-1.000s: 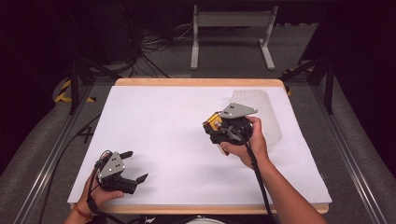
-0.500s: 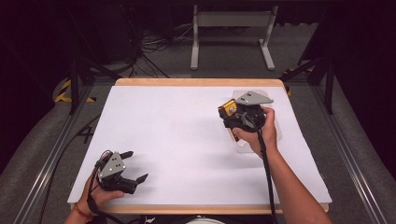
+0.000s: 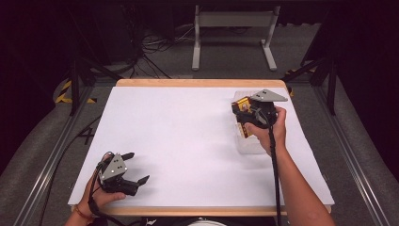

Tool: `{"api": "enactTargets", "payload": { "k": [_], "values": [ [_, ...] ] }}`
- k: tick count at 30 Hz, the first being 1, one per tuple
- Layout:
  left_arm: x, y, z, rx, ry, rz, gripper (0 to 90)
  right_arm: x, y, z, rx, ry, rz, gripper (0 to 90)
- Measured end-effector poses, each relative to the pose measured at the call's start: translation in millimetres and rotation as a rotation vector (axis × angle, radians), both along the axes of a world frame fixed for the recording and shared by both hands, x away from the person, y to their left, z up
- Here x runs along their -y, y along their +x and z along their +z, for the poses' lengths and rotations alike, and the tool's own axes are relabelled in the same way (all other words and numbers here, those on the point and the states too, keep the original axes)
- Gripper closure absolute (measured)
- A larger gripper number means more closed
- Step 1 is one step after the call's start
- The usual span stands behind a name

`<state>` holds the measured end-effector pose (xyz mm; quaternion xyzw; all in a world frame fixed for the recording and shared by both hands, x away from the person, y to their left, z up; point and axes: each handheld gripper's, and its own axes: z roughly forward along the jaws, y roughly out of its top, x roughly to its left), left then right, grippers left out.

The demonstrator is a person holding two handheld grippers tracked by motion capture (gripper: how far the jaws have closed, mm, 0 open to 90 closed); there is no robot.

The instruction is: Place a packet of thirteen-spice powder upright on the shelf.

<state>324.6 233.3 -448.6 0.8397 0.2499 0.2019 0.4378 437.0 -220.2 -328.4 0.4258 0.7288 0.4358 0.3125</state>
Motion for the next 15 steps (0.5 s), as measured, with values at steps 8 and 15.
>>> {"api": "enactTargets", "payload": {
  "k": [8,15],
  "values": [
    [-0.4,0.0,0.0,-0.001,-0.001,0.003,5.2,15.7,5.5,-9.3,-0.008,0.038,-0.067,32.4],
    [-0.9,0.3,0.0,-0.002,-0.002,0.002,5.2,19.5,10.9,-17.4,-0.029,0.032,-0.115,32.4]
  ]
}}
